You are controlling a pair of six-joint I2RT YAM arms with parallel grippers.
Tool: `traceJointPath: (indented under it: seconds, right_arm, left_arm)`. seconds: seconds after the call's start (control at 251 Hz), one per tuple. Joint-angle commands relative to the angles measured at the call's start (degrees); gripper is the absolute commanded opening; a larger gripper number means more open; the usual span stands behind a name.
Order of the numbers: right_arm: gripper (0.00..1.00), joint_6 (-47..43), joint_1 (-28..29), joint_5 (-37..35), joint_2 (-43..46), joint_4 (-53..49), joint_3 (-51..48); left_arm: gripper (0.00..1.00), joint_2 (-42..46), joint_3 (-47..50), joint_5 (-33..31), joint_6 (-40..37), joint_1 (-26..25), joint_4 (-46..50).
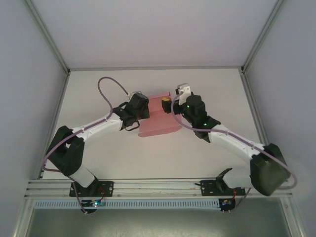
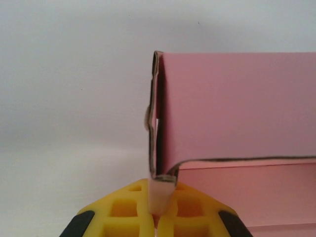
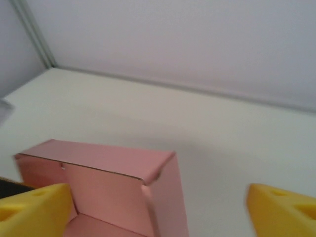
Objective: Assemble paper box
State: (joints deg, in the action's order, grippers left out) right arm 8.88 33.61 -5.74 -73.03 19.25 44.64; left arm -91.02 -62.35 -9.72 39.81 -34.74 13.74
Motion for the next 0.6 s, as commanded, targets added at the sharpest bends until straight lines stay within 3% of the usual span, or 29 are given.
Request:
traceJointPath:
  seconds: [0.0, 0.16, 0.247, 0.443, 0.555, 0.595]
  right_arm:
    - [0.98, 1.1, -0.3, 3.6, 6.8, 5.1, -4.4]
    - [0.98, 2.0, -2.1, -0.2, 19.0, 8.3, -11.8]
    - [0.98, 2.2, -3.5, -3.0, 25.3, 6.4, -14.5]
    - [0.98, 8.0, -7.6, -17.8, 37.4, -1.8, -18.9]
    - [0.98, 10.4, -10.8, -18.0, 44.4, -3.7, -21.9]
    - [0.98, 11.2, -11.6, -18.0, 46.6, -5.0, -22.5]
  left_arm:
    - [0.00, 2.7, 0.7, 0.1, -5.5, 0.5, -4.4]
    - [0.00, 6.2, 4.3, 3.5, -21.0, 0.5, -14.2]
    - [0.00, 7.9, 3.4, 6.9, -32.6, 0.5, -12.9]
    - [0.00, 8.2, -6.0, 9.5, -58.9, 0.7, 6.5]
    - [0.00, 5.2, -11.7, 17.7, -79.3, 0.5, 24.2]
    - [0.00, 3.5, -14.0, 17.8, -85.5, 0.2, 30.1]
